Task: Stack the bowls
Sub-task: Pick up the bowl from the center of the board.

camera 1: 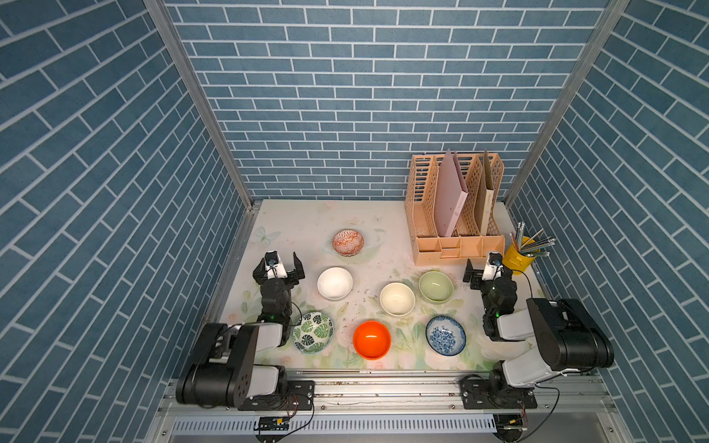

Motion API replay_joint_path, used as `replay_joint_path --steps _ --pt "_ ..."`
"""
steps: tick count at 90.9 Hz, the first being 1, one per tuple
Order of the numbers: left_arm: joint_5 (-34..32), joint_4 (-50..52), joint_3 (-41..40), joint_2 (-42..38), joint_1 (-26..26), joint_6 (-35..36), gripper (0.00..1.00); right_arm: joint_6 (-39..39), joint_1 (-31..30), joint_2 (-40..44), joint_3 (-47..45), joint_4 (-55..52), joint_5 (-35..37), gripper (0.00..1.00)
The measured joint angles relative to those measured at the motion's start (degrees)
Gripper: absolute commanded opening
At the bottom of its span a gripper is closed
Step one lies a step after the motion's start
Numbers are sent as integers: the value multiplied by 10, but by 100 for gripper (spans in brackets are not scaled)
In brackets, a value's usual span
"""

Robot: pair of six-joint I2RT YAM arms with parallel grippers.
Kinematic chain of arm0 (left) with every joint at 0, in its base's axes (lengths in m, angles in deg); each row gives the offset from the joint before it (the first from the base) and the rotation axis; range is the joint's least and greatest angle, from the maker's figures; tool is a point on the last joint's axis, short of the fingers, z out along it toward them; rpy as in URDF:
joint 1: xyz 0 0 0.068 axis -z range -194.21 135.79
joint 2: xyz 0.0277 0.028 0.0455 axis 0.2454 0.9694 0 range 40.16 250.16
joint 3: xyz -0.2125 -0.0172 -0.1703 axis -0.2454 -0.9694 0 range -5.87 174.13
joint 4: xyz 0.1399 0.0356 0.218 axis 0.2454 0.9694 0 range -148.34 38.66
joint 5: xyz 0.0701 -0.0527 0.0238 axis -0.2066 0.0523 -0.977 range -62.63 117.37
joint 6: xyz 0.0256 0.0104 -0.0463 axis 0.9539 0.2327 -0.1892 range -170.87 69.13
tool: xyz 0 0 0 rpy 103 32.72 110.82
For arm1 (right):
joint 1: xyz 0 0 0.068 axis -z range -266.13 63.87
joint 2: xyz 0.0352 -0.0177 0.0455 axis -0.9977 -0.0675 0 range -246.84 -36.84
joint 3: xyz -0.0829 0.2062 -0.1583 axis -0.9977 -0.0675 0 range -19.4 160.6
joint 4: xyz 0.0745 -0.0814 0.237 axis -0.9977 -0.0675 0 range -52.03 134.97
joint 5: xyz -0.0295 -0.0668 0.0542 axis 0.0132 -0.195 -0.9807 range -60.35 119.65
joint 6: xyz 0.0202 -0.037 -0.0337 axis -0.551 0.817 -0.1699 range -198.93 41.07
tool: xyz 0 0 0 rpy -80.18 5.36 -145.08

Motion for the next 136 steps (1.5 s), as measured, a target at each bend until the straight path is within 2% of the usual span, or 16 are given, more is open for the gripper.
replay_joint_path --steps 11,25,39,49,56,69,73,79,83,95,101,112,125,136 --pt "-25 29 -10 -122 1 -66 100 -1 -1 40 7 -51 20 100" --pt "-42 164 4 -249 0 -189 100 -23 -2 153 43 -127 64 100" --pt "-32 310 67 -300 -3 -258 100 -71 -2 277 73 -200 79 100" --pt "-5 385 99 -335 -3 -289 100 -120 -2 335 136 -290 58 97" --pt "27 444 129 -344 -4 -302 100 -160 -2 359 188 -363 30 90" --pt "110 552 196 -331 -4 -312 98 -213 -2 391 229 -477 -29 85" --pt "137 586 217 -321 -4 -314 93 -226 -2 400 229 -517 -47 83" --pt "174 637 244 -306 -4 -317 79 -240 -2 405 229 -573 -71 79" --pt "197 672 255 -299 -4 -324 76 -248 -2 405 229 -614 -92 78" --pt "241 775 258 -294 -4 -336 78 -264 -3 402 226 -712 -158 70" --pt "256 818 256 -296 -4 -343 79 -274 -5 400 221 -746 -190 62" --pt "263 878 244 -315 -4 -361 80 -288 -18 398 216 -812 -226 59" --pt "259 935 232 -333 -4 -389 89 -291 -38 398 218 -885 -242 56" --pt "248 976 232 -339 -4 -406 91 -291 -51 398 219 -952 -253 56"
